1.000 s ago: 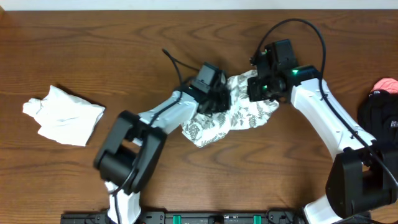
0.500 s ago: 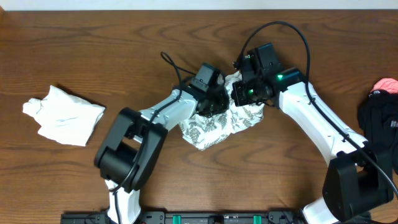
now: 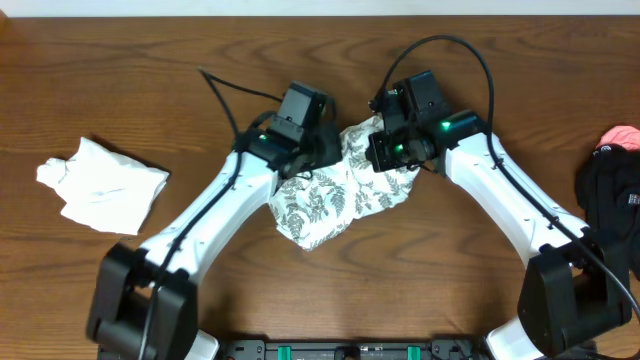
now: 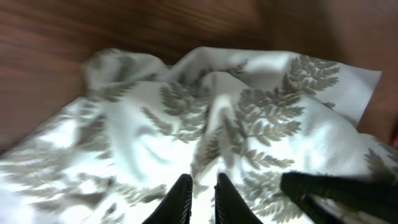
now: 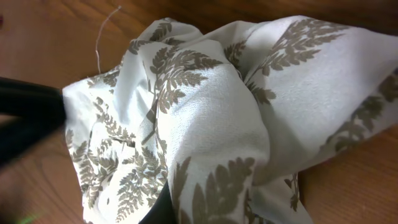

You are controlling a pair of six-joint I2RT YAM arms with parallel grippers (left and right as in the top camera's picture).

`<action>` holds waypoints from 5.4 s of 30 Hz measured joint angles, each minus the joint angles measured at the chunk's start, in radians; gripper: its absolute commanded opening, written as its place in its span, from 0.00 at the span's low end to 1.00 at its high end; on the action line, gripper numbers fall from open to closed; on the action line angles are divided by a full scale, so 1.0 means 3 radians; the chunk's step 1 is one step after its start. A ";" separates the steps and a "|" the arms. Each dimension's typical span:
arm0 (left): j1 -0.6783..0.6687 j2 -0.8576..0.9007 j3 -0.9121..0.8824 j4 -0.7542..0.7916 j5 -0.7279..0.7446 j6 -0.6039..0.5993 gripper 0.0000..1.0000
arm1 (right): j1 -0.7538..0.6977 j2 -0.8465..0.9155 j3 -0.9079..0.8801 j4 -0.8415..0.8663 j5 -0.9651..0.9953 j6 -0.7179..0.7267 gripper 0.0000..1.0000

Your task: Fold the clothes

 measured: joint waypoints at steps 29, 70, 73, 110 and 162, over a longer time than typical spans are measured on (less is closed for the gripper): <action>0.0927 -0.1247 -0.0001 -0.0734 -0.0449 0.0482 0.33 | 0.0366 0.0000 0.0000 0.0408 0.0871 -0.0805 0.18; 0.0432 -0.0025 -0.0061 -0.0498 0.0786 0.1110 0.64 | -0.0633 0.0000 -0.0384 -0.0076 0.0173 0.1359 0.99; 0.0416 -0.0025 -0.0061 -0.0538 0.1021 0.0818 0.64 | -0.0651 0.0000 -0.0385 0.0102 0.0146 0.1130 0.99; 0.0128 0.0928 -0.0118 -0.0081 0.0355 -0.0449 0.07 | -0.0491 0.0609 -0.0383 0.0161 -0.0589 0.0300 0.07; 0.0435 0.0749 -0.0660 0.1434 0.1314 -0.1195 0.96 | -0.0319 0.0573 -0.0387 0.0257 0.0019 0.0322 0.01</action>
